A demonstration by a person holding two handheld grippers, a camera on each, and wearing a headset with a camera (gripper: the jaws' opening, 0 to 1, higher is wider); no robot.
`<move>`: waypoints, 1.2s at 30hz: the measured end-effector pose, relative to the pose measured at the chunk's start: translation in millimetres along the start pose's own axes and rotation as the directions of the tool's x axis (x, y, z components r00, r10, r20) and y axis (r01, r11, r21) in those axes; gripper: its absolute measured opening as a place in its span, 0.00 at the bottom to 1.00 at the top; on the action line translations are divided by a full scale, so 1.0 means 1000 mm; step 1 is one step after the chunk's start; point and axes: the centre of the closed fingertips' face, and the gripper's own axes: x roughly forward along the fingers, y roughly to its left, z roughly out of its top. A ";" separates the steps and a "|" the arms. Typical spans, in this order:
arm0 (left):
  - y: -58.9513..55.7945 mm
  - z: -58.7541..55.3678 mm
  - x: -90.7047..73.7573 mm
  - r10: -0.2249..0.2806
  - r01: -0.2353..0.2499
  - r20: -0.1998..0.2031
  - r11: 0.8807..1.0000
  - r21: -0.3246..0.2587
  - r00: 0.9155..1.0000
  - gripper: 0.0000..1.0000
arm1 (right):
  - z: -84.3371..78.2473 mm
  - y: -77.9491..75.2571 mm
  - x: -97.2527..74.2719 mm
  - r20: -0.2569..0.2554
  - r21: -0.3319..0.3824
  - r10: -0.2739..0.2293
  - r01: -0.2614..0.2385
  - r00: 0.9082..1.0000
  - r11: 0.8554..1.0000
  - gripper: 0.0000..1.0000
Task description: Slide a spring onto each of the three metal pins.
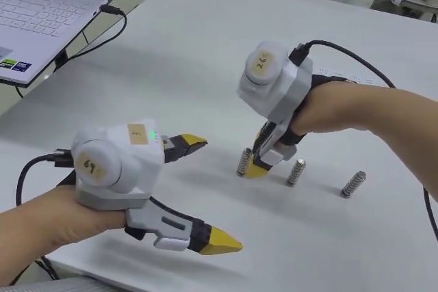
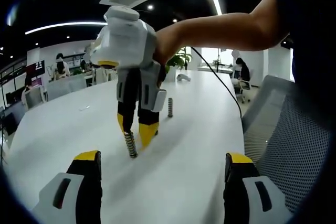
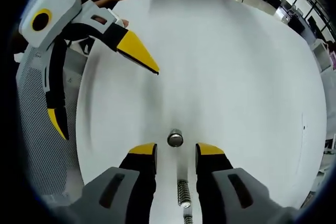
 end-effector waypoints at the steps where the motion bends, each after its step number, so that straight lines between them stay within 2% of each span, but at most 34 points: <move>1: 0.000 0.000 0.000 0.000 0.000 -0.001 1.000 0.000 1.000 0.95 | -0.002 -0.001 -0.001 0.004 0.009 -0.002 0.002 1.000 1.000 0.29; 25: -0.003 -0.001 0.003 -0.011 0.011 -0.019 1.000 0.001 1.000 0.97 | -0.045 -0.019 -0.023 0.053 0.122 -0.074 0.068 0.996 0.990 0.36; 36: -0.004 -0.002 0.003 -0.014 0.014 -0.025 1.000 -0.001 1.000 0.97 | -0.062 -0.020 -0.029 0.074 0.161 -0.108 0.095 0.991 0.982 0.39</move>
